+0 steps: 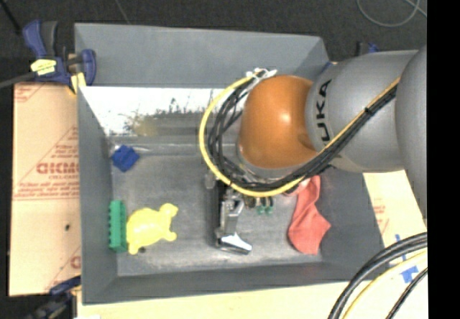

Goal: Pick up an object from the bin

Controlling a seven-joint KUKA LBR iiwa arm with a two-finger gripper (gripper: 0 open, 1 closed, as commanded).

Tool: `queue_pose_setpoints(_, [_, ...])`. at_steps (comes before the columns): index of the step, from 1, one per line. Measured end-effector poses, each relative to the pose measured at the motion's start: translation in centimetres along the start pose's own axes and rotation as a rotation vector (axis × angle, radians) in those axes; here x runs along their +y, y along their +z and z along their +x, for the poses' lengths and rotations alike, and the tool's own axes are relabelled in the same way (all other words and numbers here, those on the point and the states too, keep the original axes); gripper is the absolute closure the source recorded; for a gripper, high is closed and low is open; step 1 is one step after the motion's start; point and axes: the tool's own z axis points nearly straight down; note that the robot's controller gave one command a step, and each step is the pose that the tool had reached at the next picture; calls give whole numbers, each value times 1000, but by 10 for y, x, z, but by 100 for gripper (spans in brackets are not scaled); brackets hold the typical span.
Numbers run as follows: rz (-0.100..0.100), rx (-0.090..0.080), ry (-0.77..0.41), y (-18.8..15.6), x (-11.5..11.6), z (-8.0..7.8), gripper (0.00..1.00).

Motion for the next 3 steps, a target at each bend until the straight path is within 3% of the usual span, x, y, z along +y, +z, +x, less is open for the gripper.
queue_pose_setpoints(1, [2,2,7,32,-37,-21,0])
queue_pose_setpoints(2, [-1,-11,-85,49,-51,-27,0])
queue_pose_setpoints(3, [1,-12,-167,52,-51,-22,0])
